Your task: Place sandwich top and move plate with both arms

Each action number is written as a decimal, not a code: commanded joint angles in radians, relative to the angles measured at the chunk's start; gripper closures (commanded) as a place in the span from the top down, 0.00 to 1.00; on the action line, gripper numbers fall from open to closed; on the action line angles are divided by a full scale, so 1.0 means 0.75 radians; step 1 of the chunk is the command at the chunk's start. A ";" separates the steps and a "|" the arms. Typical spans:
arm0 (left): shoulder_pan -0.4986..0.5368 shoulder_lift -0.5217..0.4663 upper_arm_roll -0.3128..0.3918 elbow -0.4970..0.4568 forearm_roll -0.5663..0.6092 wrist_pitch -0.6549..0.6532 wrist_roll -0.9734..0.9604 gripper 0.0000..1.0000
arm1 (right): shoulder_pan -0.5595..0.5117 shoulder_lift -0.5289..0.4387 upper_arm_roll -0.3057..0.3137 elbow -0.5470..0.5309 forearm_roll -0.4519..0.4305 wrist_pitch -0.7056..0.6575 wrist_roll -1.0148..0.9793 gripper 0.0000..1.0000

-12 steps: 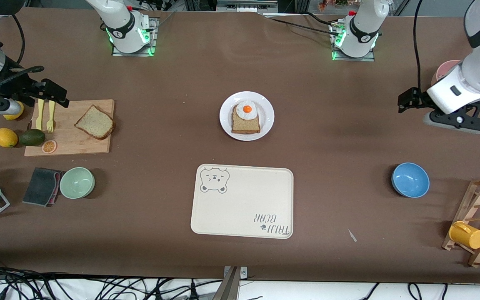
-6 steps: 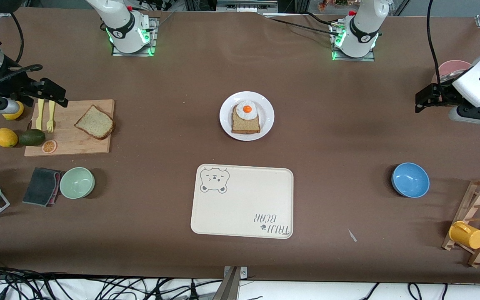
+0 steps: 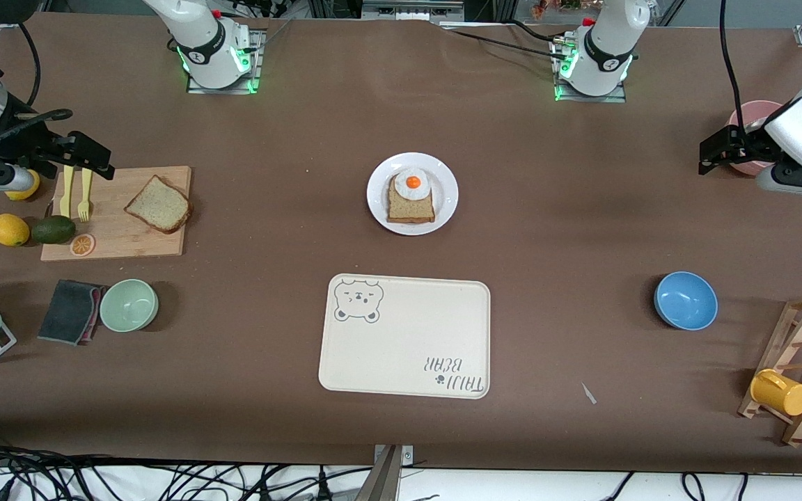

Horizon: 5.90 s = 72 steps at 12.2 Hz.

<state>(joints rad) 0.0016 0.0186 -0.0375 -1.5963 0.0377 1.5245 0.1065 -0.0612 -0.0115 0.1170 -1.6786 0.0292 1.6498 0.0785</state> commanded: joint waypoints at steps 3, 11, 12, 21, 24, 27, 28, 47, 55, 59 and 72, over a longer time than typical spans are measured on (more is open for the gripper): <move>0.004 0.012 0.015 0.046 -0.011 -0.034 -0.011 1.00 | -0.006 -0.003 0.012 0.013 -0.016 -0.017 0.006 1.00; 0.004 0.014 0.015 0.040 -0.097 -0.065 -0.140 1.00 | -0.002 0.001 0.014 0.009 -0.029 -0.017 0.006 1.00; 0.004 0.014 0.015 0.038 -0.097 -0.071 -0.140 1.00 | 0.002 0.007 0.016 0.003 -0.043 -0.015 0.008 1.00; 0.008 0.016 0.015 0.034 -0.097 -0.102 -0.140 1.00 | 0.080 0.095 0.016 -0.322 -0.196 0.297 0.091 1.00; 0.010 0.020 0.015 0.034 -0.097 -0.108 -0.140 1.00 | 0.080 0.097 0.016 -0.588 -0.243 0.522 0.243 1.00; 0.014 0.020 0.015 0.034 -0.097 -0.112 -0.140 1.00 | 0.080 0.172 0.012 -0.676 -0.319 0.598 0.339 0.92; 0.018 0.020 0.015 0.032 -0.097 -0.114 -0.140 1.00 | 0.080 0.213 0.012 -0.681 -0.374 0.600 0.394 0.89; 0.024 0.026 0.015 0.032 -0.099 -0.137 -0.140 1.00 | 0.075 0.514 -0.054 -0.707 -0.591 0.772 0.648 0.58; 0.029 0.026 0.015 0.032 -0.099 -0.139 -0.138 1.00 | 0.077 0.457 -0.035 -0.679 -0.589 0.672 0.642 0.00; 0.029 0.024 0.015 0.032 -0.099 -0.139 -0.138 1.00 | 0.077 0.343 0.156 -0.569 -0.530 0.388 0.648 0.00; 0.031 0.026 0.015 0.032 -0.099 -0.143 -0.138 1.00 | 0.756 0.655 0.486 0.153 -0.237 0.222 0.678 0.00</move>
<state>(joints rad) 0.0180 0.0327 -0.0249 -1.5909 -0.0133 1.4343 0.0069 0.4431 0.3819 0.4867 -1.6668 -0.1604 1.8299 0.5688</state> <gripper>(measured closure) 0.000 0.960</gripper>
